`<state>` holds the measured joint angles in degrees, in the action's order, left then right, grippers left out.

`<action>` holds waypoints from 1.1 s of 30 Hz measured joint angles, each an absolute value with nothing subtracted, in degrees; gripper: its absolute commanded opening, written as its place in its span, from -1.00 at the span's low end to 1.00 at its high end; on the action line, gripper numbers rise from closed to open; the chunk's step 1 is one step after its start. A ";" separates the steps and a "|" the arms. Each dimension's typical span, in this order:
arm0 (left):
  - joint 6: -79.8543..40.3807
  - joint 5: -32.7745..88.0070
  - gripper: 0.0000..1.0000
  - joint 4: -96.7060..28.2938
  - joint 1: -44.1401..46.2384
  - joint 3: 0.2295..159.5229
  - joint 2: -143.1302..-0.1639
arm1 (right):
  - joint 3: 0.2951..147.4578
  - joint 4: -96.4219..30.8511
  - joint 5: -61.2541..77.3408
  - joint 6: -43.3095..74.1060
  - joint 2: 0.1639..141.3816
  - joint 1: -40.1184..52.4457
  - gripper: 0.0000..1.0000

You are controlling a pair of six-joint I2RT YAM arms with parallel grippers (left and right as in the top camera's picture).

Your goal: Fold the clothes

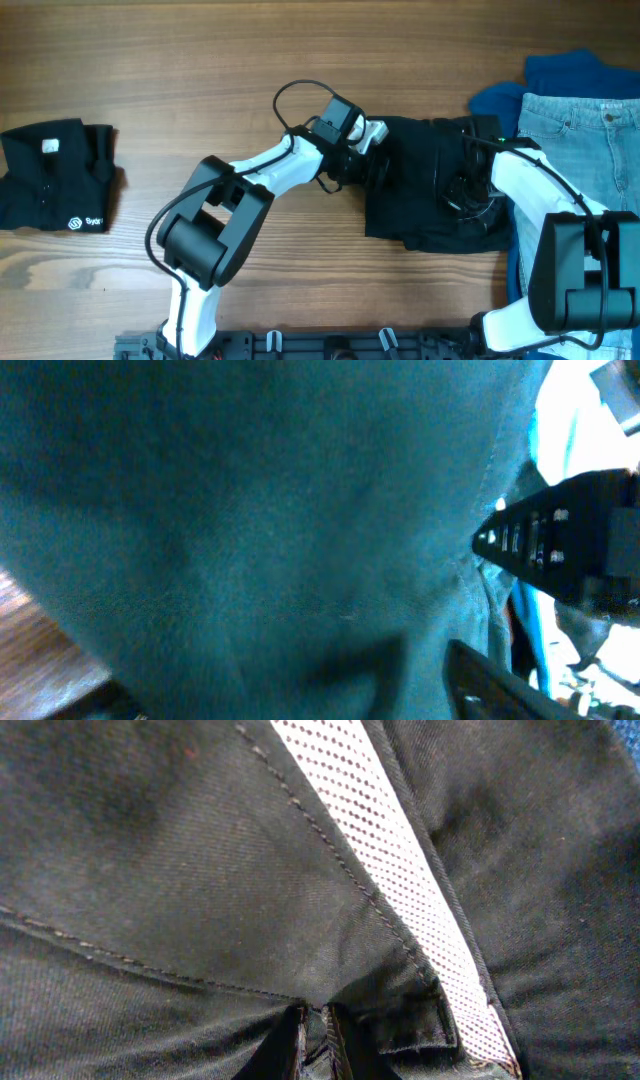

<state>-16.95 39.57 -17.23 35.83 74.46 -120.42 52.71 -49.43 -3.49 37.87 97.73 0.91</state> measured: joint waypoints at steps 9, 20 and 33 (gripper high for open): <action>-16.78 39.72 -0.92 -27.05 32.45 74.59 -121.01 | 53.32 -50.65 6.74 25.65 95.53 0.60 -0.60; -12.12 36.03 0.36 -36.36 10.79 85.73 -120.66 | 53.58 -36.25 37.60 11.00 84.33 1.74 -0.65; -11.16 34.81 -0.86 -50.15 21.06 87.94 -116.40 | 53.84 -27.70 24.95 28.75 98.39 7.14 -0.91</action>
<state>-11.16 34.81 -50.15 21.06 87.94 -116.40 53.84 -27.70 24.95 28.75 98.39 7.14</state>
